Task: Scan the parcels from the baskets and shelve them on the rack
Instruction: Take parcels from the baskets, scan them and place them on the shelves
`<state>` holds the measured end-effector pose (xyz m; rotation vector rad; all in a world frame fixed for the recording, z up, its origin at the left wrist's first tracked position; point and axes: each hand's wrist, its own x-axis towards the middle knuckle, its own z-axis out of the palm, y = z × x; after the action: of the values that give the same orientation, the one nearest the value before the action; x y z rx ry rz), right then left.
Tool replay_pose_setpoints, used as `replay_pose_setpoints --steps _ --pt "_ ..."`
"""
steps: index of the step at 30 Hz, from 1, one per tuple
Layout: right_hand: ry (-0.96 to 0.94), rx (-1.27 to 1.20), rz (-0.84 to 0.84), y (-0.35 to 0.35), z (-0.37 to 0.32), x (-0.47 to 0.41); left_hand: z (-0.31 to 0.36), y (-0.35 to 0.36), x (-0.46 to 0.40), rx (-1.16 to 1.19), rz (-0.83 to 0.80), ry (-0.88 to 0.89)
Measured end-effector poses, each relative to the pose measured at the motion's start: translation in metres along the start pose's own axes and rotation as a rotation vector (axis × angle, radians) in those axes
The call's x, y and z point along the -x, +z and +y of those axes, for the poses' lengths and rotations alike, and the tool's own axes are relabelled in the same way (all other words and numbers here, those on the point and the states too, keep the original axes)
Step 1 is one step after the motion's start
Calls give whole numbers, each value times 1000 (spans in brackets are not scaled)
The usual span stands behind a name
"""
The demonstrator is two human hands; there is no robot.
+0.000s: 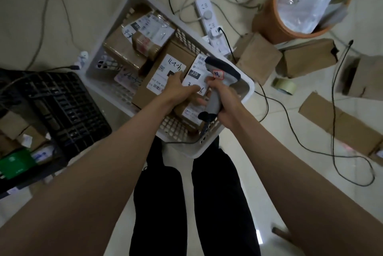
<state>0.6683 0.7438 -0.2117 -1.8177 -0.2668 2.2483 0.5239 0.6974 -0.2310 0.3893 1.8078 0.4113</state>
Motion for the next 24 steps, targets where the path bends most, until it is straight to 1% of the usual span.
replay_pose_setpoints --steps 2,4,9,13,20,24 --pt "-9 42 -8 -1 -3 20 -4 0 15 0 -10 -22" --pt "-11 75 -17 -4 -7 51 -6 -1 41 49 -10 -41" --pt "-21 150 -61 2 -18 155 4 -5 142 237 111 -27" --pt "-58 249 -120 20 -32 235 20 -24 226 379 176 -2" --pt "-123 398 -331 76 -41 347 24 -84 358 550 245 63" --pt "-164 510 -458 118 -20 407 1 -120 433 653 425 114"
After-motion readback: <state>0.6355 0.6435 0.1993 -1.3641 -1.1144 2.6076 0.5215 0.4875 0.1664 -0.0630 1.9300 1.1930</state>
